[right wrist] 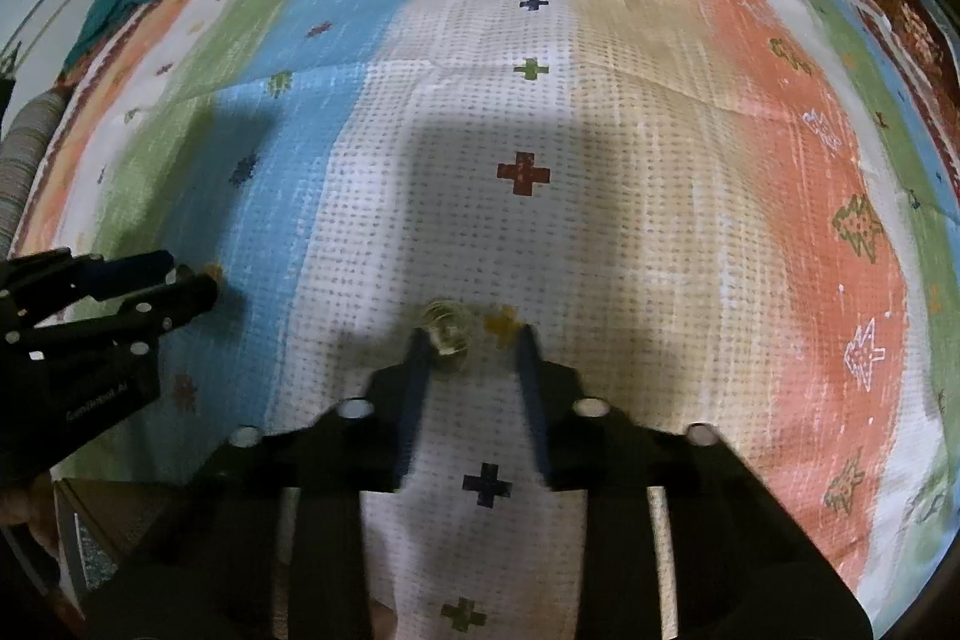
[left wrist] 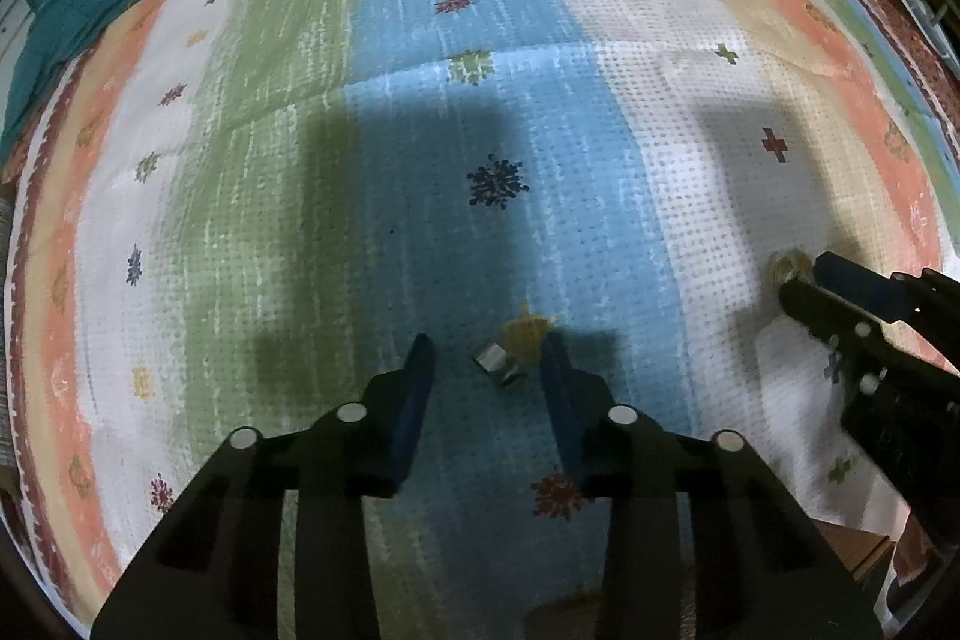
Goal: Organize jewelry
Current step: 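Close left tool on silver charm while right tool closes on gold ring, then lift and carry the silver charm and gold ring over the tin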
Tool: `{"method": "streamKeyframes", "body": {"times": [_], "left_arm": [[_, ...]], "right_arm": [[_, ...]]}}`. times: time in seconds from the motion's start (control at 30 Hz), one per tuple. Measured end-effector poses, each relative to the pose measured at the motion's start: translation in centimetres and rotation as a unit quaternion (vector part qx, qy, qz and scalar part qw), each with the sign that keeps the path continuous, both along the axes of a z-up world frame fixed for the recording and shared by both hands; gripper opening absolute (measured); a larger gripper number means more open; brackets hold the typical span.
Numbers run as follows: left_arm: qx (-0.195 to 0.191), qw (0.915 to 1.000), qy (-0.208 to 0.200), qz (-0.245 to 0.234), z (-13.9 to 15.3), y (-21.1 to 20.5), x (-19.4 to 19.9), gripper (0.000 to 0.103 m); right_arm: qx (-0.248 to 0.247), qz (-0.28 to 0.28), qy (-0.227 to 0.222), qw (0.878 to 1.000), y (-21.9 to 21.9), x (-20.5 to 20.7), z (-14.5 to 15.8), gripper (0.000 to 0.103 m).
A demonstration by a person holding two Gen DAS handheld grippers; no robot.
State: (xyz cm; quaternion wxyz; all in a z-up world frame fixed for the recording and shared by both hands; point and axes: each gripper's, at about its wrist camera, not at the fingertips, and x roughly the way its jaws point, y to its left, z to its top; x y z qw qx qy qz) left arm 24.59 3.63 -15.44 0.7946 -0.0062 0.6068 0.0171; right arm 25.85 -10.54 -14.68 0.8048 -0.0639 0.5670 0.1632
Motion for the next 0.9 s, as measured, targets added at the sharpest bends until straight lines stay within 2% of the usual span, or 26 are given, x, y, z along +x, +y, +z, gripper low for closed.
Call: {"method": "streamKeyframes", "body": {"times": [0.03,0.1,0.17,0.57,0.9], "left_arm": [[0.001,1.0,-0.001,-0.001,0.0,0.0,0.0,0.031],[0.003,1.0,-0.001,-0.001,-0.1,0.0,-0.1,0.02],[0.004,1.0,0.0,-0.001,-0.1,0.2,0.3,0.015],[0.001,1.0,-0.006,-0.004,0.3,0.5,0.2,0.015],[0.002,0.9996,-0.023,-0.016,1.9,-0.4,-0.1,0.015]], "right_arm": [[0.005,-0.002,0.002,1.0,-0.1,0.1,0.0,0.016],[0.012,-0.004,0.004,1.0,-0.3,0.1,0.0,0.013],[0.012,-0.003,0.002,1.0,-0.4,0.0,0.0,0.013],[0.015,-0.003,-0.003,1.0,-0.8,-0.2,0.4,0.01],[0.01,0.002,-0.02,1.0,-0.7,-0.7,1.7,0.01]]}}
